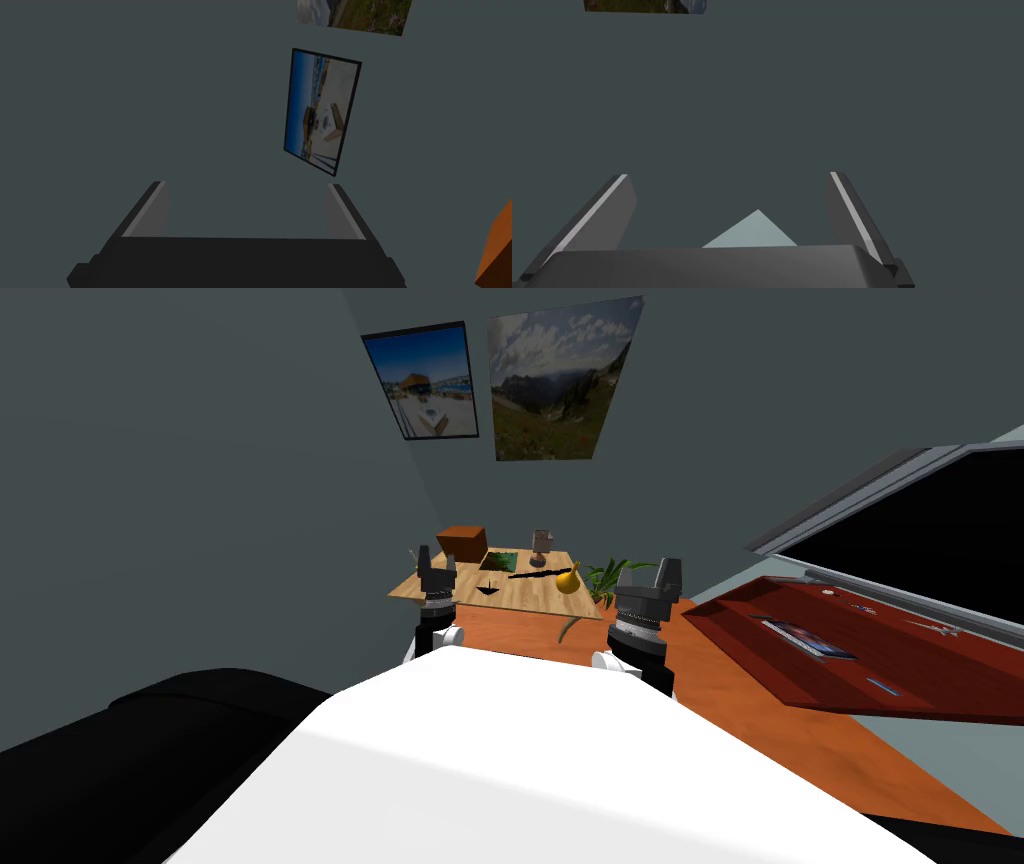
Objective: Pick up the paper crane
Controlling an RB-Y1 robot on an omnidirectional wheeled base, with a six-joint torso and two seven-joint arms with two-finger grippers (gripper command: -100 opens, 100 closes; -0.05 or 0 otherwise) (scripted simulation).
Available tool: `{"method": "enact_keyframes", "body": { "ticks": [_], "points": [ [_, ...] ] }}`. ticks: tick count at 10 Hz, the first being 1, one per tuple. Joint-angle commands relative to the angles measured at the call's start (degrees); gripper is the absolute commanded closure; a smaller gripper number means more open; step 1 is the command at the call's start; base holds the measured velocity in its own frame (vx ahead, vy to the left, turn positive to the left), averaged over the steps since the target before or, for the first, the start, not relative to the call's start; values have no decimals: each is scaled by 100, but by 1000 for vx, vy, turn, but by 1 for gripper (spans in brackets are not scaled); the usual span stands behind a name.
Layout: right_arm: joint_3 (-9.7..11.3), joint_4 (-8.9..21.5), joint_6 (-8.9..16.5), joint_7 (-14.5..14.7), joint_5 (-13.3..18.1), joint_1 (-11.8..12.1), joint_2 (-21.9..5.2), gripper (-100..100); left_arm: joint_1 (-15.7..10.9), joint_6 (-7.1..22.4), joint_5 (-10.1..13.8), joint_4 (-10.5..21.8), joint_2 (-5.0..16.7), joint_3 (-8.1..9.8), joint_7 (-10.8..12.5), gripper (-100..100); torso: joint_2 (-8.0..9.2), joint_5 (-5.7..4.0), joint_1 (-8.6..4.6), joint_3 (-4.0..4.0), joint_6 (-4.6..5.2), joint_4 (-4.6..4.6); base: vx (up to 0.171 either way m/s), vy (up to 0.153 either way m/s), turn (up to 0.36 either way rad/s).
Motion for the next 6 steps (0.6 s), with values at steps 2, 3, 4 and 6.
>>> {"method": "enact_keyframes", "body": {
  "ticks": [2, 3, 4, 6],
  "points": [
    [0, 0, 0, 0, 0, 0, 0, 0, -166, 285, 14, 171, 231, -88, 70, -100, 6, 2, 9, 3, 0, 1, -33, 32, -1],
    [0, 0, 0, 0, 0, 0, 0, 0, -229, 393, 20, 241, 287, -119, 97, -100, 12, 3, 15, 7, 0, 2, -50, 41, -3],
    [0, 0, 0, 0, 0, -1, 0, 0, -300, 514, 28, 322, 340, -154, 128, -100, 16, 4, 16, 9, 1, 3, -48, 43, -2],
    [0, 0, 0, 0, 0, 0, 0, 0, -464, 793, 48, 515, 432, -231, 200, -100, 14, 4, 18, 8, 0, 3, -43, 46, -2]
  ]
}}
